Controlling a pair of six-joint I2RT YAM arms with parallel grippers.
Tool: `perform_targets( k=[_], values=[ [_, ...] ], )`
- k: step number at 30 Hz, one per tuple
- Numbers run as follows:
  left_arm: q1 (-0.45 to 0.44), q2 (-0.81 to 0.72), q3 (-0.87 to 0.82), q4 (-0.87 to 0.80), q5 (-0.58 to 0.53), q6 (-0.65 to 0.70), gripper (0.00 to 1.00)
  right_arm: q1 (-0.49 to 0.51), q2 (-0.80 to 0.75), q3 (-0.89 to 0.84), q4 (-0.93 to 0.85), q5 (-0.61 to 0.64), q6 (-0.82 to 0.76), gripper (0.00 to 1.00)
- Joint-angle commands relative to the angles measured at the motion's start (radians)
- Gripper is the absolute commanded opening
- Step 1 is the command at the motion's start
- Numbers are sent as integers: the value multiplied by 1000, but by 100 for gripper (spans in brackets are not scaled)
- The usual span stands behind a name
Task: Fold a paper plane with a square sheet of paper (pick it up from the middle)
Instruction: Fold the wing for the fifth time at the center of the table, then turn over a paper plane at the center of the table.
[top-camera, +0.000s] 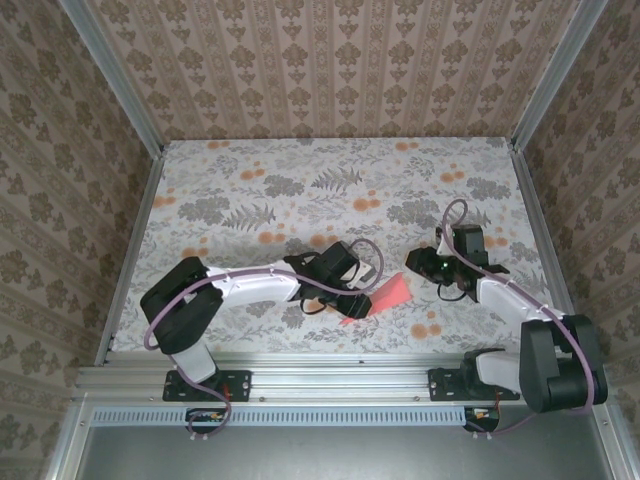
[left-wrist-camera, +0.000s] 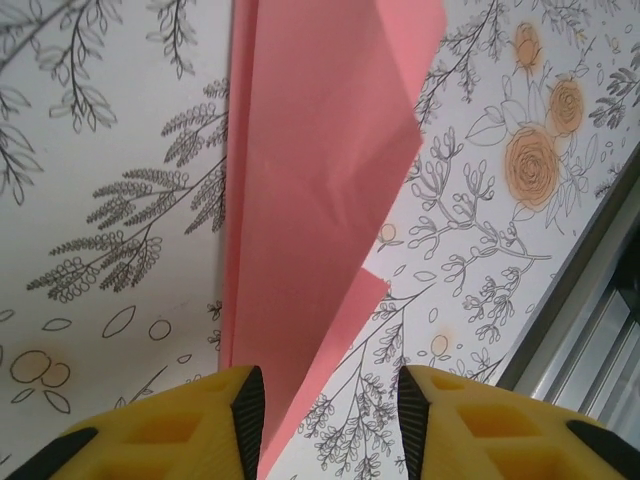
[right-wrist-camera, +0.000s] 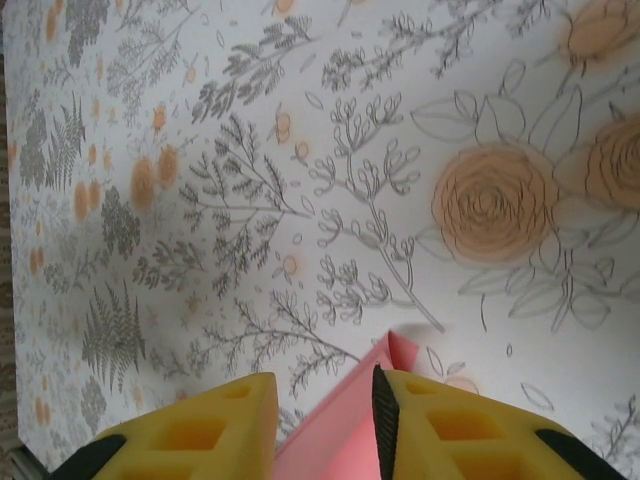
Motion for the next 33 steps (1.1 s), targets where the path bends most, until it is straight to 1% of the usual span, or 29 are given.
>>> perform_targets(
  k=[1, 4, 10, 12, 16, 23, 27, 29, 33],
  values=[
    [-22, 9, 50, -118, -76, 63, 44, 4, -40, -32, -52, -32, -14, 36],
    [-36, 50, 86, -156, -105, 88, 45, 6, -62, -47, -61, -36, -15, 38],
    [-38, 105, 115, -160, -121, 97, 45, 6, -84, -60, -75, -40, -19, 39],
    [-35, 119, 117, -164, -131, 95, 42, 6, -88, -63, -77, -42, -18, 40],
    [-23, 130, 109, -156, -139, 83, 31, 6, -93, -68, -77, -52, -17, 40],
    [-2, 128, 95, -137, -107, 80, 13, 27, -105, -84, -65, -94, 13, 41],
    [17, 124, 72, -111, -71, 67, 8, 60, -133, -116, -31, -130, 85, 42],
    [30, 115, 58, -91, -46, 56, 5, 76, -160, -135, -28, -133, 129, 45],
    [54, 95, 30, -56, -8, 41, 3, 105, -239, -166, -47, -121, 207, 50]
  ],
)
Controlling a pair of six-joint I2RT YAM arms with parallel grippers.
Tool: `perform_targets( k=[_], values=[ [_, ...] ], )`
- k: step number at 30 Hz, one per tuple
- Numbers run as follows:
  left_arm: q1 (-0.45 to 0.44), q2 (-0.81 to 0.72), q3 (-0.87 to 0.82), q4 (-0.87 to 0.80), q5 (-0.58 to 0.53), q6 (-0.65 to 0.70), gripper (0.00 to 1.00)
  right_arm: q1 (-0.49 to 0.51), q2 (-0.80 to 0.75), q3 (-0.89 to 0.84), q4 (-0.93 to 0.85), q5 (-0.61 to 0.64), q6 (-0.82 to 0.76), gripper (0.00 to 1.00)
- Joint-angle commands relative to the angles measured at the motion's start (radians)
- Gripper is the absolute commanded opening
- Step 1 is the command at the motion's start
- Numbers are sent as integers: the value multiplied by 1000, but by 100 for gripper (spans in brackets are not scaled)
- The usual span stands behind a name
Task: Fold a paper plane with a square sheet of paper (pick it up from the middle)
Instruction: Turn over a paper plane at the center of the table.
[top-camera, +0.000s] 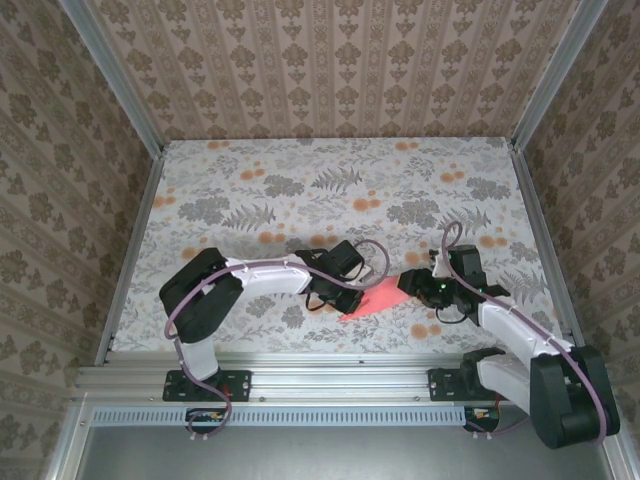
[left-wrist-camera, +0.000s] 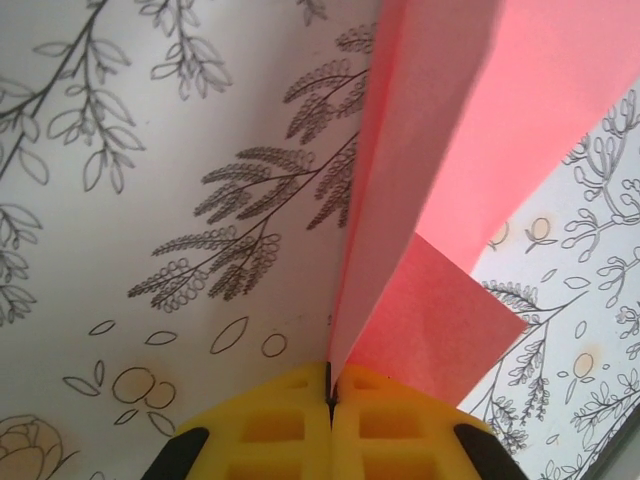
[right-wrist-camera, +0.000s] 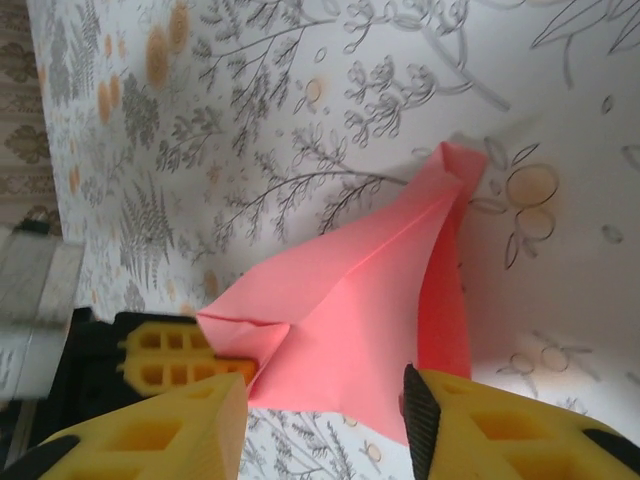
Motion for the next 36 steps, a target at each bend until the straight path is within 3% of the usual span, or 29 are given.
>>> perform_targets(
  k=[1, 11, 16, 25, 36],
  values=[
    [24, -27, -36, 42, 63, -31, 3, 28, -79, -27, -10, -15, 105, 51],
    [75, -55, -124, 150, 134, -85, 2, 67, -265, -25, -179, 31, 168, 63],
    [95, -73, -159, 197, 170, -112, 2, 81, -283, -48, -148, 21, 222, 64],
    [118, -105, -213, 296, 178, -219, 3, 311, -171, -71, 78, 195, 397, 69],
    [126, -106, -228, 307, 186, -226, 4, 442, 120, -10, 323, 256, 447, 70]
  ],
)
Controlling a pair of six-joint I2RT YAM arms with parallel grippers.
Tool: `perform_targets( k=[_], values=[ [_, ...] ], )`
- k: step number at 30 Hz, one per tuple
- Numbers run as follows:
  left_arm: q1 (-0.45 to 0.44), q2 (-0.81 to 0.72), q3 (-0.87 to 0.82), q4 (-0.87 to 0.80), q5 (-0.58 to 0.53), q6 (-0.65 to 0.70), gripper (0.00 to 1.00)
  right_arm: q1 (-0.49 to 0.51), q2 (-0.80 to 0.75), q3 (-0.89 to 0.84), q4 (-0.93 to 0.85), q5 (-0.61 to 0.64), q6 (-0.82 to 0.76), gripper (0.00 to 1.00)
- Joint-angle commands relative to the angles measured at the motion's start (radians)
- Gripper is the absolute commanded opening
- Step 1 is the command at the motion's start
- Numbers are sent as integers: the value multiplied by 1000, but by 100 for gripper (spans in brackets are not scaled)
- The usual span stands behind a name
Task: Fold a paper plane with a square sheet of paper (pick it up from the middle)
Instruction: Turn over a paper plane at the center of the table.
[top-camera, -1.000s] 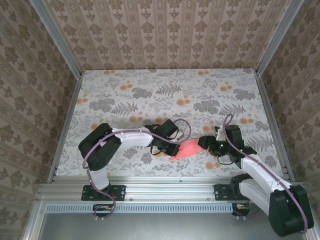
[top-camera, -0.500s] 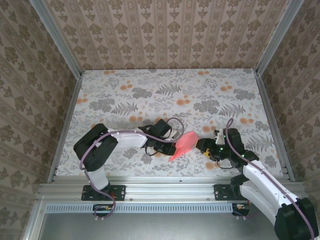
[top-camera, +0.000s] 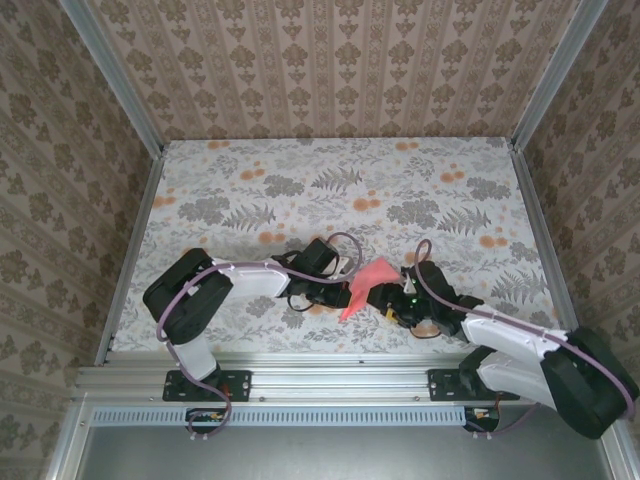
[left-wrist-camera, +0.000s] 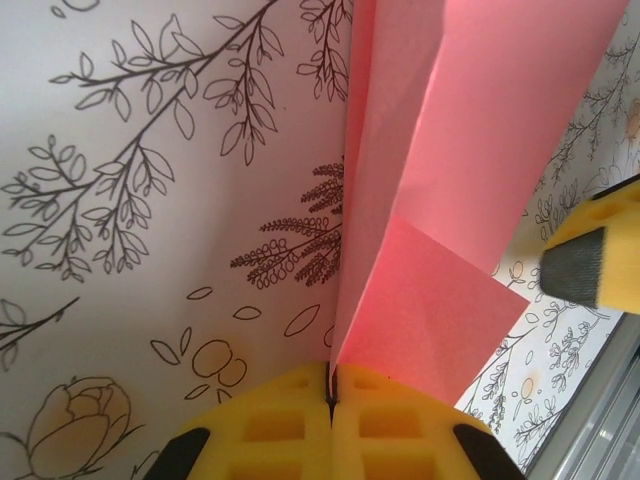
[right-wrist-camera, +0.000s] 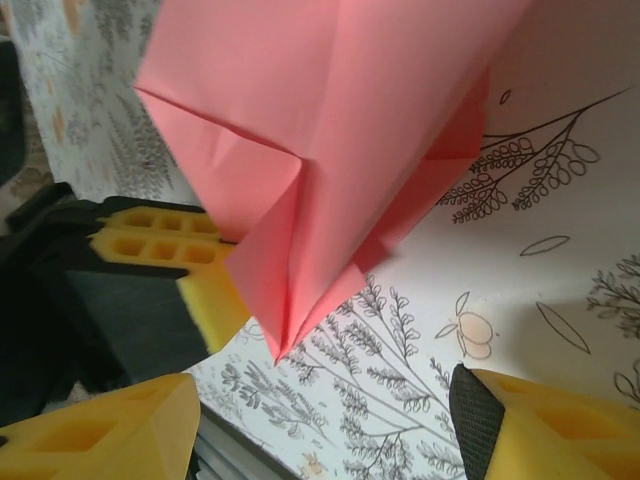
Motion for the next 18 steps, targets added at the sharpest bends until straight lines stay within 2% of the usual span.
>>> perform_targets(
  k=[1, 6, 18],
  values=[
    [10, -34, -22, 18, 13, -19, 4, 24, 64, 53, 106, 42, 32, 70],
    [12, -36, -39, 31, 16, -24, 4, 38, 153, 71, 177, 34, 48, 70],
    [15, -44, -52, 55, 32, -30, 4, 63, 242, 109, 240, 22, 67, 68]
  ],
)
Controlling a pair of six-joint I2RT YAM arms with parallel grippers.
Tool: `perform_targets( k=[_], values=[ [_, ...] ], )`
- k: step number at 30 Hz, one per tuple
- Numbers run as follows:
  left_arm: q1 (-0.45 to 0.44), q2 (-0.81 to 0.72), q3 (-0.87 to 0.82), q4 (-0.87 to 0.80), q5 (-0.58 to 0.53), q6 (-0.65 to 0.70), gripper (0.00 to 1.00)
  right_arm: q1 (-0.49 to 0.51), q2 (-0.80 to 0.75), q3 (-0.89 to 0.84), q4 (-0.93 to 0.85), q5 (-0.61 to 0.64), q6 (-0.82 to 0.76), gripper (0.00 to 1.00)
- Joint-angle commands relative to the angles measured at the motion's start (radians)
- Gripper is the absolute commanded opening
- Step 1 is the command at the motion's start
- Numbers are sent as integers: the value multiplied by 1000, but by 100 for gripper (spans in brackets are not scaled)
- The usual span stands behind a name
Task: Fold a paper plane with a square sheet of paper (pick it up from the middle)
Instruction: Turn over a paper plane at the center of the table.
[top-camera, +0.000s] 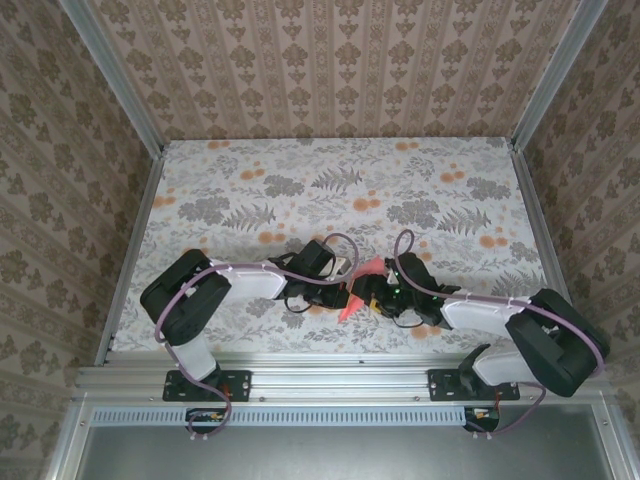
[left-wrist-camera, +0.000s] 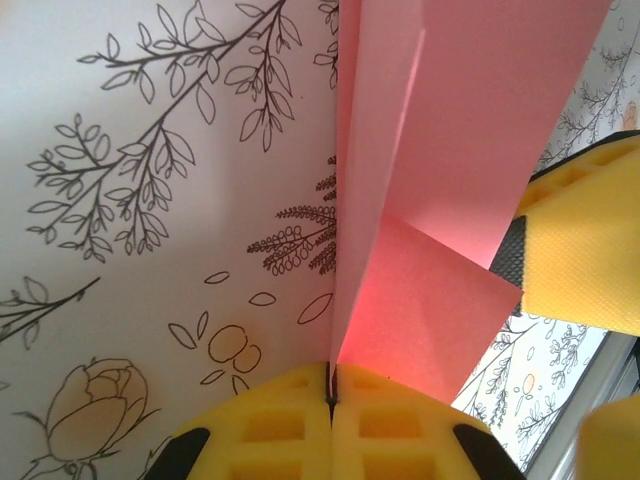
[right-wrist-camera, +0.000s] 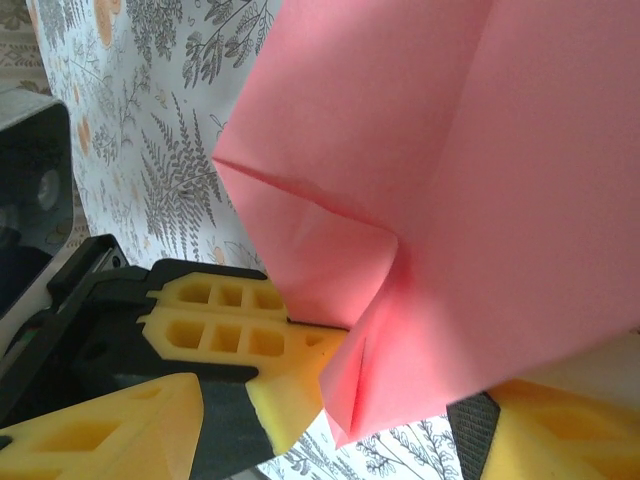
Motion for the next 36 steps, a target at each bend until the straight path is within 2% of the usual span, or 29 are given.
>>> perform_targets(
  k=[1, 4, 10, 21, 27, 36],
  values=[
    [8, -29, -19, 16, 20, -17, 4, 11, 13, 23, 33, 8, 20, 68],
    [10, -28, -27, 16, 19, -14, 4, 13, -6, 27, -1, 20, 8, 67],
    [12, -25, -44, 8, 7, -4, 4, 11, -119, 68, -261, 131, -102, 68],
    [13, -30, -43, 6, 6, -1, 4, 16, 10, 116, -181, 57, -92, 68],
    [15, -32, -46, 10, 11, -3, 4, 27, 40, 117, -99, 12, -64, 66],
    [17, -45, -43, 15, 23, -10, 4, 36, 47, 106, -75, -3, -38, 66]
  ],
)
